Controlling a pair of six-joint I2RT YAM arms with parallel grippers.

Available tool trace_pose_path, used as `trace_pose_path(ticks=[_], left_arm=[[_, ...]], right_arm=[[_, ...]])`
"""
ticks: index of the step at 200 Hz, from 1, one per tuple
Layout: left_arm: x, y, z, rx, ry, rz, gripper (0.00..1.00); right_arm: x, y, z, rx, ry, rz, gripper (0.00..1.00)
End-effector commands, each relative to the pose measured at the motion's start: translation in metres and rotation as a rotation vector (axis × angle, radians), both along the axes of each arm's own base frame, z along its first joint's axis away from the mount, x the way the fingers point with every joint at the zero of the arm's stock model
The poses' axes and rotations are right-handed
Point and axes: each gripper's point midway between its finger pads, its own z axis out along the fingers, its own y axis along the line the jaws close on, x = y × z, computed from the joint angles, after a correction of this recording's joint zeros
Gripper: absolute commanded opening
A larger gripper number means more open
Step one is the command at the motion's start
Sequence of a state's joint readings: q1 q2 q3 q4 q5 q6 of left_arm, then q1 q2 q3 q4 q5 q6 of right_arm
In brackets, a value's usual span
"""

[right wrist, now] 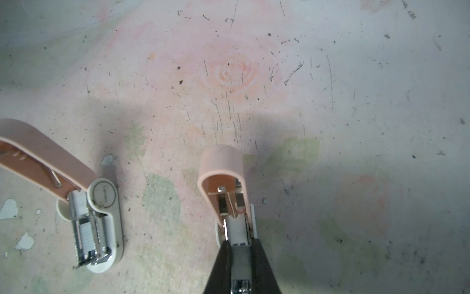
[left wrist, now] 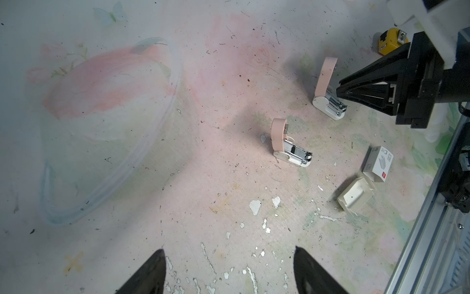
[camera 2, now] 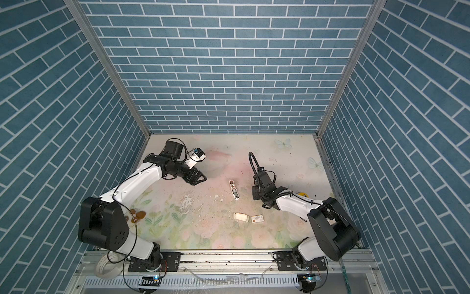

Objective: Load the staples into the stapler

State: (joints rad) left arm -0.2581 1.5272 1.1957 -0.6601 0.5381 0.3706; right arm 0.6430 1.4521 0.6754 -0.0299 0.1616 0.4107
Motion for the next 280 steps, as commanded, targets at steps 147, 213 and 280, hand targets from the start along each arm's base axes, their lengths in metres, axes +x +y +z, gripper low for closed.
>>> trace_pose_path(ticks=[147, 213, 280], left_arm=[[0.0, 0.003, -0.003, 0.0, 0.017, 0.004, 0.8], [0.0, 0.003, -0.003, 0.0, 0.016, 0.004, 0.8], [0.0, 0.002, -0.004, 0.0, 0.017, 0.004, 0.8]], right_arm=[[-0.005, -0.005, -0.018, -0.04, 0.027, 0.016, 0.1], [-0.004, -0.002, -0.017, -0.026, 0.028, 0.022, 0.1], [-0.004, -0.001, -0.004, -0.002, 0.001, 0.019, 0.1]])
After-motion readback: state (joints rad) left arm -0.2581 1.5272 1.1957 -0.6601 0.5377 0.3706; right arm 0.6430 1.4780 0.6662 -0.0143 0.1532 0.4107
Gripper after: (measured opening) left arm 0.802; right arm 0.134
